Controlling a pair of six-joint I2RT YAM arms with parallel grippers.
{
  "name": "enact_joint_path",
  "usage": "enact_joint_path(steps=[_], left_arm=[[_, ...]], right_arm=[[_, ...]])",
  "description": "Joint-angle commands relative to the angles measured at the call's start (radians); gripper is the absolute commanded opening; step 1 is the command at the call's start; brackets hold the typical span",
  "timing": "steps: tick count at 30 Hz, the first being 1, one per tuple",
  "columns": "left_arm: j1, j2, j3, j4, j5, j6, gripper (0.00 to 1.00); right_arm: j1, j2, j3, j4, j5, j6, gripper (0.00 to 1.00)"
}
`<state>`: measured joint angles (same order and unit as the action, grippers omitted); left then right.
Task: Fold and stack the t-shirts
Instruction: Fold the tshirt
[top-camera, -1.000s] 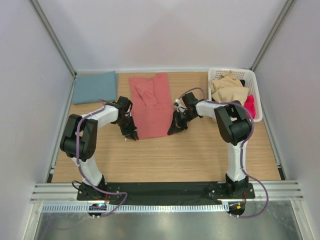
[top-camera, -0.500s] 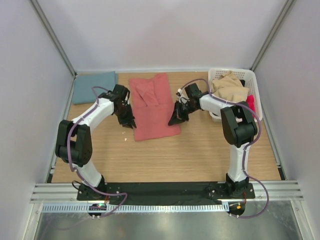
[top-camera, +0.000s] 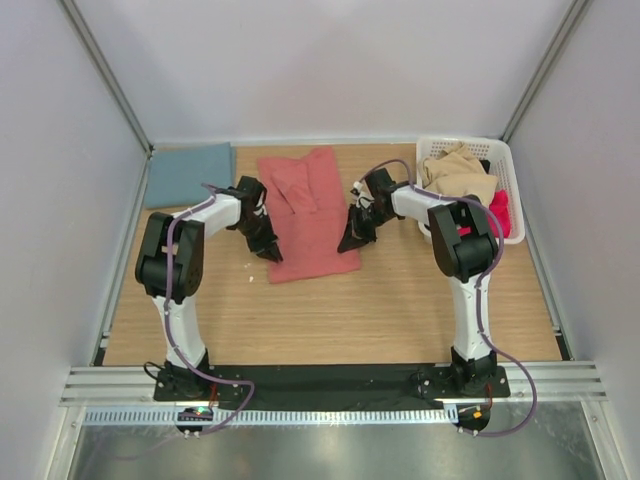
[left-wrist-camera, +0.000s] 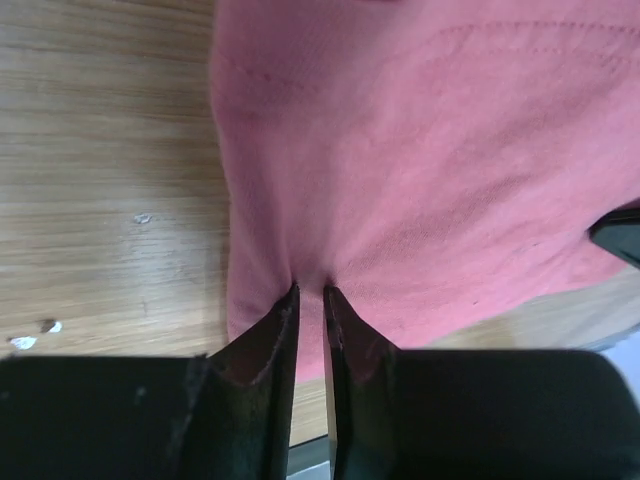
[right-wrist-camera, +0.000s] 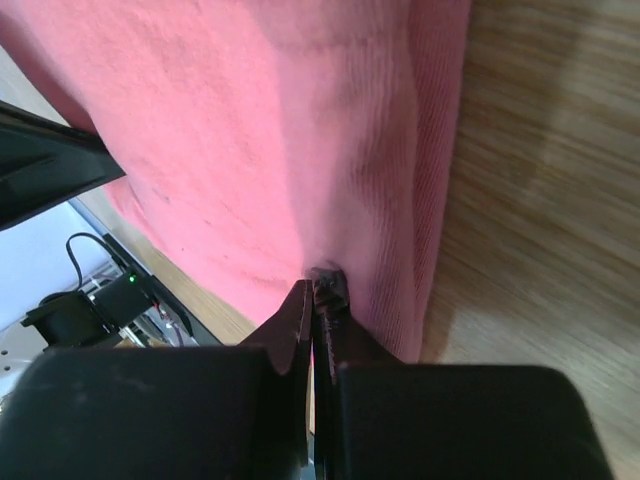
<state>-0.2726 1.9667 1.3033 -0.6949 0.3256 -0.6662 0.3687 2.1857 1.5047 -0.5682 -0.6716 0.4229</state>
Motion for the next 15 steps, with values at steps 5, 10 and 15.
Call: enact_joint_path(steps=[5, 10, 15], left_arm=[[0.000, -0.104, 0.127, -0.110, -0.123, 0.100, 0.23], [0.006, 0.010, 0.266, -0.130, -0.094, 0.103, 0.24], [0.049, 0.141, 0.324, -0.092, -0.051, 0.079, 0.23]], right_arm=[[-0.004, -0.066, 0.165, -0.059, 0.038, -0.018, 0.04], [-0.008, 0.063, 0.334, -0.102, 0.033, 0.004, 0.06], [-0.027, 0.158, 0.425, -0.078, 0.055, 0.033, 0.06]])
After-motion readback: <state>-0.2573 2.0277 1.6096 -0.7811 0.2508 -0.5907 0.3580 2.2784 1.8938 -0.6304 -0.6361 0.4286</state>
